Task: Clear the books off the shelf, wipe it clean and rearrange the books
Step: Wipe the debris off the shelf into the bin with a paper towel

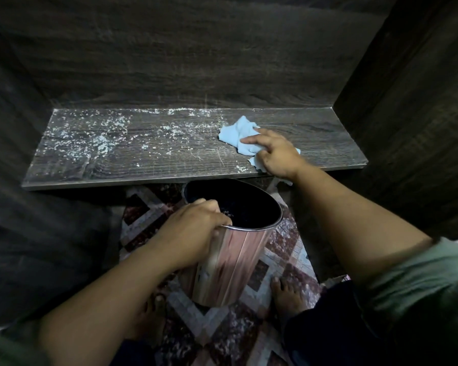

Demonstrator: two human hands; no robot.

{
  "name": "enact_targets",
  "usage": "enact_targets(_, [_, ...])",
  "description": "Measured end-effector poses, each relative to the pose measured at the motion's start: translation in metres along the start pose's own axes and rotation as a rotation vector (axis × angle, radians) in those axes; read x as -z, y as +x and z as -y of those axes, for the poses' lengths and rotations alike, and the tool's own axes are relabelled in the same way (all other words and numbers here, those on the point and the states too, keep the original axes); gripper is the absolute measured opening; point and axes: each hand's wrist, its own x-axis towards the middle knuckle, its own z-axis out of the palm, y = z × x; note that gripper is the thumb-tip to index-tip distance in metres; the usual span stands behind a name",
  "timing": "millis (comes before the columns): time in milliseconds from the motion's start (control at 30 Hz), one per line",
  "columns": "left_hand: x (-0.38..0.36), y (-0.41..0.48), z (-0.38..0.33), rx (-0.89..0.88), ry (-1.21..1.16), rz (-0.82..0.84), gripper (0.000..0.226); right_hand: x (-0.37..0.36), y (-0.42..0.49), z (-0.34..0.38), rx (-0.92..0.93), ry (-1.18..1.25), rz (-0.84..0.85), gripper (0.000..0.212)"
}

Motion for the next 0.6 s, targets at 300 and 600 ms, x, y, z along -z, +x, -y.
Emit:
enact_targets(300, [0.003, 0.004, 0.000, 0.001, 0.015, 0.003, 0.030, 0.017, -0.044, 0.020, 0.130, 0.109, 0.175, 0.045])
enact_targets(600, [0.002, 0.000, -0.002, 0.009, 0.013, -0.022, 0.029, 0.027, -0.034, -0.027, -0.202, -0.032, -0.193, 0.044])
